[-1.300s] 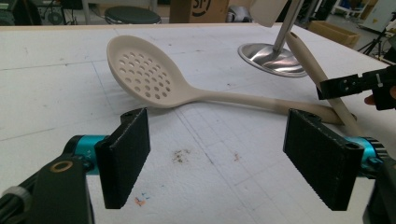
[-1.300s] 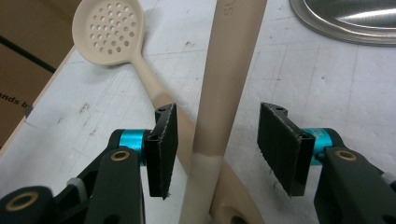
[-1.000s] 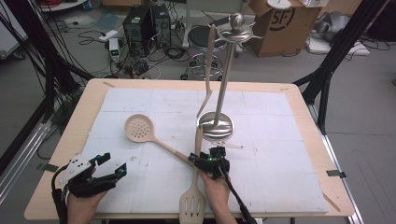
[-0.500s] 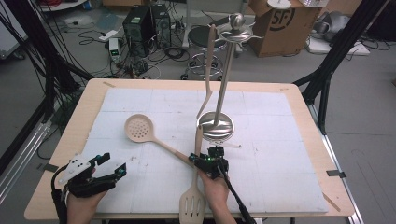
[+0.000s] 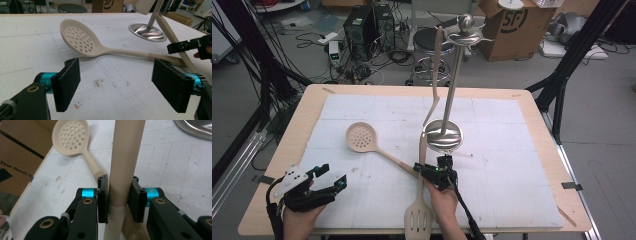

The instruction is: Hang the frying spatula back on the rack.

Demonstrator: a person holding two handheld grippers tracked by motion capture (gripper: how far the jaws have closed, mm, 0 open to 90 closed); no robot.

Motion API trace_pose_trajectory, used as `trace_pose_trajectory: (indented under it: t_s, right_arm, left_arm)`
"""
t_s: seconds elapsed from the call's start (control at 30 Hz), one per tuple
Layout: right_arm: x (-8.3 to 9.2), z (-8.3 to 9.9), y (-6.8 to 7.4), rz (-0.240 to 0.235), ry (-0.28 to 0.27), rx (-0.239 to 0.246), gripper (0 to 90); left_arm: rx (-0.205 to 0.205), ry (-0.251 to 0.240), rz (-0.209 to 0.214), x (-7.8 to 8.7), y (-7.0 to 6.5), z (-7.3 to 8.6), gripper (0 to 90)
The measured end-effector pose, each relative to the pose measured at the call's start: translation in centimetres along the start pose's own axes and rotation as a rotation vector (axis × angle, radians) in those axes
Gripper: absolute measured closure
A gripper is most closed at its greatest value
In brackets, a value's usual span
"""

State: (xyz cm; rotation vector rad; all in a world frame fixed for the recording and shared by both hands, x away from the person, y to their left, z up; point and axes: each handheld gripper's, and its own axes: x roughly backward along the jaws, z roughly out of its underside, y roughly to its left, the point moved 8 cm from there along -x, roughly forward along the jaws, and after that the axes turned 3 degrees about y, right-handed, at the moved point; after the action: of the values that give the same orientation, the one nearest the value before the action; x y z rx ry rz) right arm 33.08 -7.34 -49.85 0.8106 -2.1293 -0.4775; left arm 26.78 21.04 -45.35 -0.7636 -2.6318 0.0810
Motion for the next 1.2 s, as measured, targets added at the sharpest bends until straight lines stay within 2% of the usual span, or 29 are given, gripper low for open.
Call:
trace_pose_trajectory:
  t_s: [0.23, 0.47, 0.67, 1.1, 1.2]
  right_arm:
    - [0.7, -0.3, 0.8, -0.066, -0.019, -0.021, 74.9]
    - [1.2, -0.7, 1.1, -0.096, -0.025, -0.026, 75.2]
    - [2.2, -1.5, 1.4, -0.103, -0.058, -0.018, 75.3]
    - [3.4, -2.7, 1.9, -0.116, -0.081, 0.015, 75.6]
    - [4.0, -3.3, 2.1, -0.121, -0.1, 0.02, 75.6]
  left_arm:
    - [0.0, 0.003, -0.002, 0.0, 0.0, 0.1, 23.6]
    - [0.0, 0.005, -0.001, 0.0, 0.0, 0.1, 23.7]
    - [0.001, 0.007, -0.002, 0.0, 0.0, 0.1, 23.6]
    - [-0.002, 0.009, -0.002, -0.1, -0.1, 0.1, 23.7]
    - [-0.003, 0.009, -0.002, -0.1, 0.0, 0.1, 23.7]
